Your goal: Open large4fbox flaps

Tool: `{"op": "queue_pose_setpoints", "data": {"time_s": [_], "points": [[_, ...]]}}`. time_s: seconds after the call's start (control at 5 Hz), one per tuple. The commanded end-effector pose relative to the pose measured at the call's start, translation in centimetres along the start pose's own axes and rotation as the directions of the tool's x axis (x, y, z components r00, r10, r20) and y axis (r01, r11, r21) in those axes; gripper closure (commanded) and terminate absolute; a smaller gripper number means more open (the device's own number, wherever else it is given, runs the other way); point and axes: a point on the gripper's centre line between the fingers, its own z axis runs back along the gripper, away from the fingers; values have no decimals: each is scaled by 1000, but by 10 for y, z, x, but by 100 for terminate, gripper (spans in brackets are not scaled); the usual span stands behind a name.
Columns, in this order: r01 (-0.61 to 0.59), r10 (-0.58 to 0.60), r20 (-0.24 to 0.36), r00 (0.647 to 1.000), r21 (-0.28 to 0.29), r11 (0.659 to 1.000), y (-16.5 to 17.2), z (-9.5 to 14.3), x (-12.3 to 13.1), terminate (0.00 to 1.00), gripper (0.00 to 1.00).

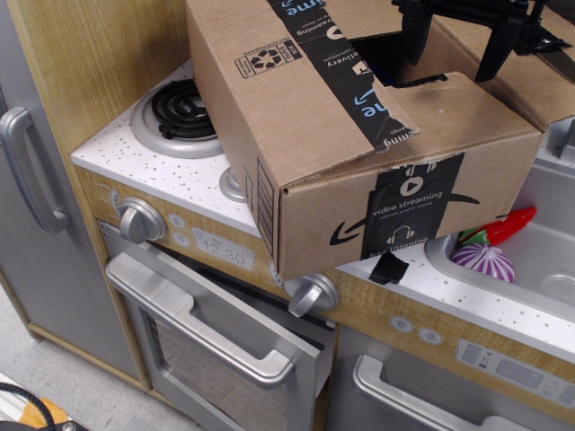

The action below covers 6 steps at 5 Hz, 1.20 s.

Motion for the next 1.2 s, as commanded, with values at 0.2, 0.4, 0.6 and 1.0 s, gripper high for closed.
{"op": "queue_pose_setpoints", "data": {"time_s": [0.2,0.4,0.6,1.0], "points": [[2,-2,-12,1000,-14,1000,1,-8,-3,0,0],[4,-4,-30,1000,0,1000,3,-16,-4,0,0],[13,-9,-74,997,60,998,7,-16,-5,0,0],[57,-40,-130,991,135,989,24,-5,-15,0,0]]}}
